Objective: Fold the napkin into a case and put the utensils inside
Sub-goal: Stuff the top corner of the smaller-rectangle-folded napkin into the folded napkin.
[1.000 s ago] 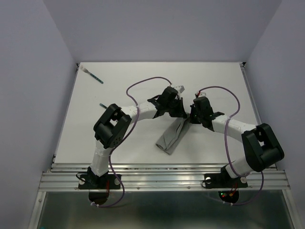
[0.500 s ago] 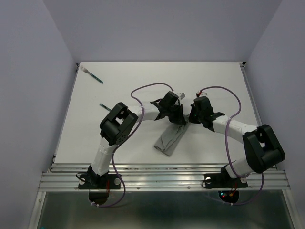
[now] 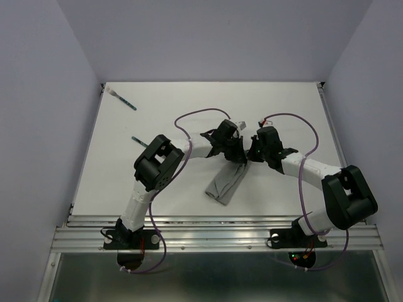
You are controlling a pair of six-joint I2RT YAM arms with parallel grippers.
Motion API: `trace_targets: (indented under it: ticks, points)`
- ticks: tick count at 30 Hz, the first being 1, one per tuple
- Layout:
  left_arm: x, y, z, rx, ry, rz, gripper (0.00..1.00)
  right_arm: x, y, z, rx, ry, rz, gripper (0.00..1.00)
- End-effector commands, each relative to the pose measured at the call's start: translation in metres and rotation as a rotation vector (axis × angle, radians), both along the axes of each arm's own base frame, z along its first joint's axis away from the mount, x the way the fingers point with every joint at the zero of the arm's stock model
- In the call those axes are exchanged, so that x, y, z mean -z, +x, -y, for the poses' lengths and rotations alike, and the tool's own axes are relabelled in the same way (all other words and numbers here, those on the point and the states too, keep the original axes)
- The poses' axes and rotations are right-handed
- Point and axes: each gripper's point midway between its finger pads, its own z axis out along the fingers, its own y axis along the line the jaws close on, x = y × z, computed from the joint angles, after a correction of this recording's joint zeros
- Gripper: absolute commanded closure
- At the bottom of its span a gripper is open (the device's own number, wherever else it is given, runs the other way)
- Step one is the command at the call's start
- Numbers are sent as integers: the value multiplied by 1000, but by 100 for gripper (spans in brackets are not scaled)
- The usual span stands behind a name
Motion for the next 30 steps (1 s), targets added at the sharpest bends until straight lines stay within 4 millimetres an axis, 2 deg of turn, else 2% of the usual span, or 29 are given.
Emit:
trace_targets:
  ticks: [1,6,12,20,22,24,27,30]
  points:
    - [3,1,5,-10,20,-2,100,-20,9,-18,-37,83,72,99]
    - [-3,5,10,-30,22,28,100,-13,5,-21,-53,94,50,99]
    - [11,0,10,-26,58,20,100,-16,4,-20,-47,97,57,99]
    - [15,-2,8,-20,67,14,100,-19,4,-9,-6,68,77,99]
    - [14,-2,9,-19,64,15,100,-14,3,-8,0,53,50,82]
    - [13,-2,9,-18,63,16,100,-12,2,-3,23,40,49,73]
    - [12,-2,8,-19,62,17,100,-19,6,1,40,23,73,72]
    - [10,-4,8,-21,59,12,100,-12,-1,11,47,-34,29,72]
